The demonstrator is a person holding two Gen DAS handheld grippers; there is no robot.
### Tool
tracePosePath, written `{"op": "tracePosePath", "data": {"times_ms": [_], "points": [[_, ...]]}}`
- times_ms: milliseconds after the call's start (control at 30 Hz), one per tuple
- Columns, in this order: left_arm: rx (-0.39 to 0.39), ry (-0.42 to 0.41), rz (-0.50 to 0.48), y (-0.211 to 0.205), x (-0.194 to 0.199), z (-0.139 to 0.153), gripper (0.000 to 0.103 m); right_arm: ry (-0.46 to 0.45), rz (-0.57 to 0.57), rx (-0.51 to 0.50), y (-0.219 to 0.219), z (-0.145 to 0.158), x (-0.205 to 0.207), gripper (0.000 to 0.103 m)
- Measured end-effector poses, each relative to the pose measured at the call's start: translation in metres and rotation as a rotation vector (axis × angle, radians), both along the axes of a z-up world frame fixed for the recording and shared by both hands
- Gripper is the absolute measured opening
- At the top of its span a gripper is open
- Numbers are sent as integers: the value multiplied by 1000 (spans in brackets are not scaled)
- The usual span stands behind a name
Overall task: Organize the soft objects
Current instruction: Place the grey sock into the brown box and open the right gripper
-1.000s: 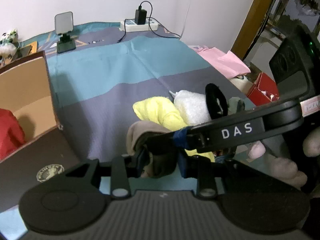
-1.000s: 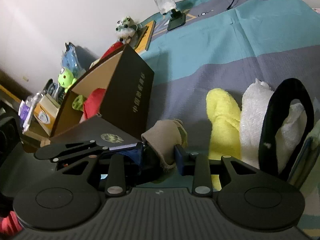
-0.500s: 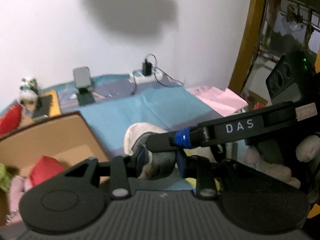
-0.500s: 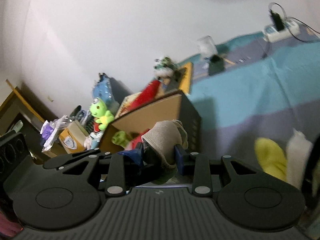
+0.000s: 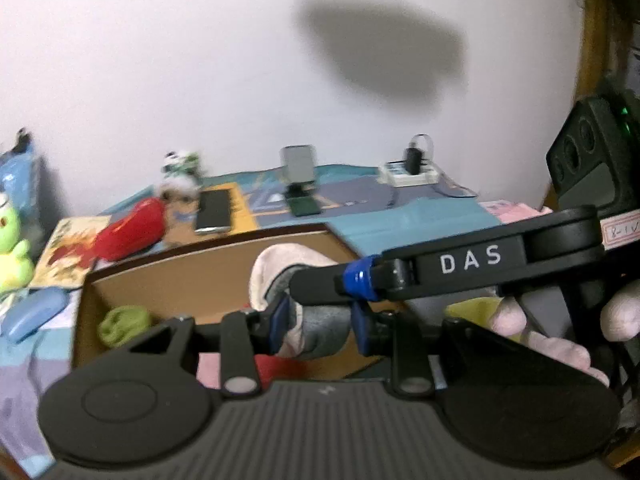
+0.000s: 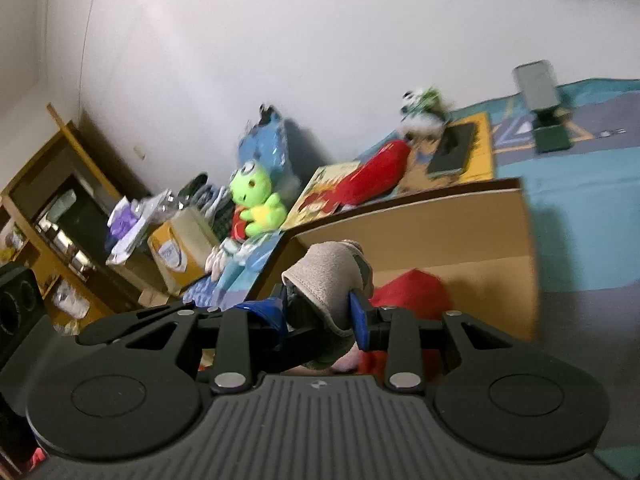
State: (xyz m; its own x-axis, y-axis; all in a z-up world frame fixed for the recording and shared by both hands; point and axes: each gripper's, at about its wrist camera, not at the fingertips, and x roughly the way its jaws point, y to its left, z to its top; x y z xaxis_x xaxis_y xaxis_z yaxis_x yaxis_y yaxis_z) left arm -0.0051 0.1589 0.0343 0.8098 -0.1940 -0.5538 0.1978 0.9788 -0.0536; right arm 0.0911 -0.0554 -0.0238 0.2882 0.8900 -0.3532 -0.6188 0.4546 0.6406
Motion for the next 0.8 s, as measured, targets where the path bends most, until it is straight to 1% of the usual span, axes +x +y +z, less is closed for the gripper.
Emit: {"op": "tracePosePath", "data": {"times_ms": [100,300,433,567,633,700,800], "points": [[3,28,47,26,3,-9,27,0,29,-33,26,-3,-1,16],[15,79,110,58,19,-29,28,-22,61,-94,70,-13,2,16],[30,101,142,74,29,-40,29,-27,64,-113,91,-20,6,17],[28,163,176,91,40,-55,29,10,62,-112,100,-26,10,18],[36,179,191,94,43,-61,32,42,70,-102,99,-27,14,18],[31,182,191,96,42,-63,40,47,63,-112,96,-28,15,18],[55,172,192,94,41,-62,48,52,50,-101,88,-27,15,18]]}}
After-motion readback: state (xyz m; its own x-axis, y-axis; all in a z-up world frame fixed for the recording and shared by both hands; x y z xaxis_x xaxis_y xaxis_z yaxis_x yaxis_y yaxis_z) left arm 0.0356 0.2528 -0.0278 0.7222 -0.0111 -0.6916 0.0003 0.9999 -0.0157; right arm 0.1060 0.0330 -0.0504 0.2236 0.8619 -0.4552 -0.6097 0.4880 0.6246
